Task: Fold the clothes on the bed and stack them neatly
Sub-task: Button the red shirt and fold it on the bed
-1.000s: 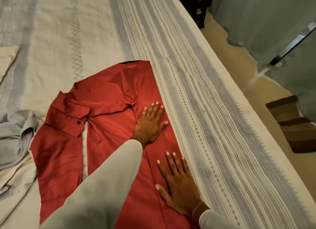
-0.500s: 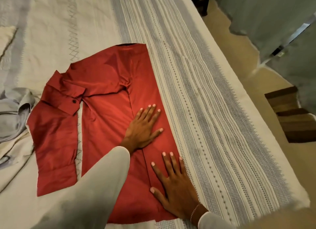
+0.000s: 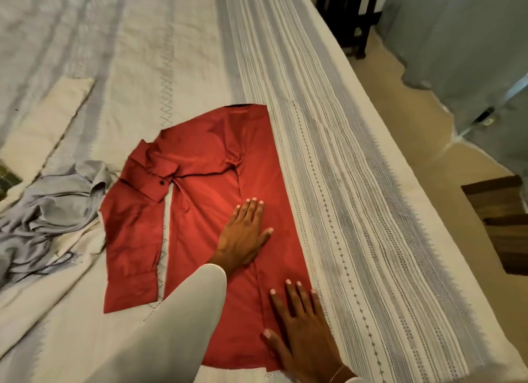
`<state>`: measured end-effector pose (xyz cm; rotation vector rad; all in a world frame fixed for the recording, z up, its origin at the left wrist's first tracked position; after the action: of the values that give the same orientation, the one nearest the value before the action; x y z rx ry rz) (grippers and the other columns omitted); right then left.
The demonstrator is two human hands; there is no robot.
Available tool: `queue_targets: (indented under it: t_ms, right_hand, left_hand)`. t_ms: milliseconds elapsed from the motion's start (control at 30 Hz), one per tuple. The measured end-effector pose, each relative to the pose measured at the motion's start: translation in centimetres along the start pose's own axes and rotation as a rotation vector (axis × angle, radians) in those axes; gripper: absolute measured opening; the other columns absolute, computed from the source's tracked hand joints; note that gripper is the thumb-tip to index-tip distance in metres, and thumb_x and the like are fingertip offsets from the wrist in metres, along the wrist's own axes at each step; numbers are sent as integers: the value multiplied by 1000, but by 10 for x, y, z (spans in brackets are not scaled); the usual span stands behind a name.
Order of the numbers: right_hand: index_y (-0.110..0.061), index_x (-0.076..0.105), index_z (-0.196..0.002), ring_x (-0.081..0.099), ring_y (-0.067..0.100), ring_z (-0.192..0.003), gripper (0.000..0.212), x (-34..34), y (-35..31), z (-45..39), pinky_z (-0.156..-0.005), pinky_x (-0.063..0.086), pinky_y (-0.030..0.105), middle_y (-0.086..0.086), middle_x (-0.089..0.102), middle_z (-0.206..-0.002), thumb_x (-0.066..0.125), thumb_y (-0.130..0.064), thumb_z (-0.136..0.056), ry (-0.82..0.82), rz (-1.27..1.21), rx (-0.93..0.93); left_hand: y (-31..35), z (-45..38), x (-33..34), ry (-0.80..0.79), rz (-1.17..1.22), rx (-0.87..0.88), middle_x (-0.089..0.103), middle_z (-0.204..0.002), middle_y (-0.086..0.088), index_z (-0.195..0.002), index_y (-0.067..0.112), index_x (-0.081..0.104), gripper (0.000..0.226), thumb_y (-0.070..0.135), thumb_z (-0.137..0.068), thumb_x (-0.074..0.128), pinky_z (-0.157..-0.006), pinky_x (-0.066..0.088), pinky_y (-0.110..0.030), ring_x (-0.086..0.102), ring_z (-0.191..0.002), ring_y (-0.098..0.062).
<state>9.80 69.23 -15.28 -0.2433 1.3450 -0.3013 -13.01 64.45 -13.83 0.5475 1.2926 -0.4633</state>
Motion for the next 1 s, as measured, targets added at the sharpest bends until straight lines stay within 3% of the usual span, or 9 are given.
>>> queue_targets:
  t_ms: [133, 233, 367, 467, 567, 700, 833, 933, 1000]
  right_hand:
    - [-26, 42, -152, 48, 29, -138, 61, -27, -3, -41, -112, 28, 44, 8, 49, -151, 29, -60, -103, 105, -34, -1]
    - [-26, 49, -142, 64, 23, -110, 44, -56, -24, -97, -94, 50, 39, 1, 63, -132, 29, -43, -107, 210, 0, -132]
    - [-30, 72, -95, 67, 16, -83, 28, -90, -44, -172, -70, 55, 35, -11, 70, -95, 47, -41, -94, 249, 9, -155]
    - [-29, 65, -71, 64, 16, -72, 28, -91, -62, -235, -64, 49, 34, -11, 64, -76, 58, -54, -82, 130, -5, -93]
    - [-26, 61, -82, 64, 22, -77, 30, -93, -91, -289, -65, 48, 34, -5, 65, -84, 70, -55, -80, 62, -158, -98]
    - [-19, 62, -107, 63, 28, -98, 29, -88, -137, -352, -79, 48, 38, 4, 65, -108, 67, -41, -90, 48, -193, -177]
    - [-11, 57, -127, 58, 35, -112, 46, -69, -179, -404, -94, 46, 41, 11, 62, -122, 69, -30, -86, 22, -236, -244]
    - [-16, 53, -137, 54, 33, -114, 79, -69, -205, -424, -93, 48, 44, 8, 57, -131, 76, -52, -71, 78, -159, -283]
    - [-25, 51, -140, 50, 29, -116, 102, -66, -224, -428, -92, 46, 44, 4, 53, -137, 76, -72, -53, 77, -10, -323]
  left_hand:
    - [-52, 4, -45, 110, -20, -99, 50, -147, -19, -149, 2, 41, 76, 56, -98, 23, -116, 36, -47, 46, -138, -34]
    - [-115, 2, -76, 150, -38, -229, 62, -127, -19, -138, 2, 52, 71, 55, -97, 29, -102, 47, -49, 60, -115, -36]
    - [-206, 7, -89, 127, 46, -518, 63, -104, -23, -111, 1, 59, 47, 45, -94, 51, -79, 52, -49, 60, -94, -42]
    - [-270, 16, -78, 46, 253, -751, 62, -110, -28, -110, -4, 57, 48, 43, -96, 55, -85, 48, -48, 59, -100, -44]
    - [-307, 23, -75, 87, 433, -908, 62, -120, -32, -115, -12, 60, 48, 34, -99, 57, -92, 45, -42, 59, -113, -44]
    - [-341, 20, -56, 175, 715, -1142, 61, -130, -29, -128, -10, 58, 53, 30, -94, 67, -96, 46, -40, 58, -122, -42]
    - [-369, 26, -28, 359, 966, -1400, 64, -126, -27, -129, -9, 57, 69, 35, -80, 80, -96, 53, -46, 63, -115, -43]
    - [-370, 28, -21, 416, 1120, -1423, 73, -103, -22, -102, -3, 71, 40, 32, -82, 77, -84, 58, -45, 70, -95, -38]
    - [-372, 26, -19, 469, 1298, -1404, 73, -83, -16, -81, 3, 69, 27, 30, -83, 74, -70, 58, -41, 71, -75, -33]
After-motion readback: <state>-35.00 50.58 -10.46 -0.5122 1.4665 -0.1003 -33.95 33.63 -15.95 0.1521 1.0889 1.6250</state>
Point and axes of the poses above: each hand's wrist, its own z-axis away from the middle knuckle, its own x-axis out of the palm, y = z × x, the point moved 9 cm from there along -z, towards the middle knuckle
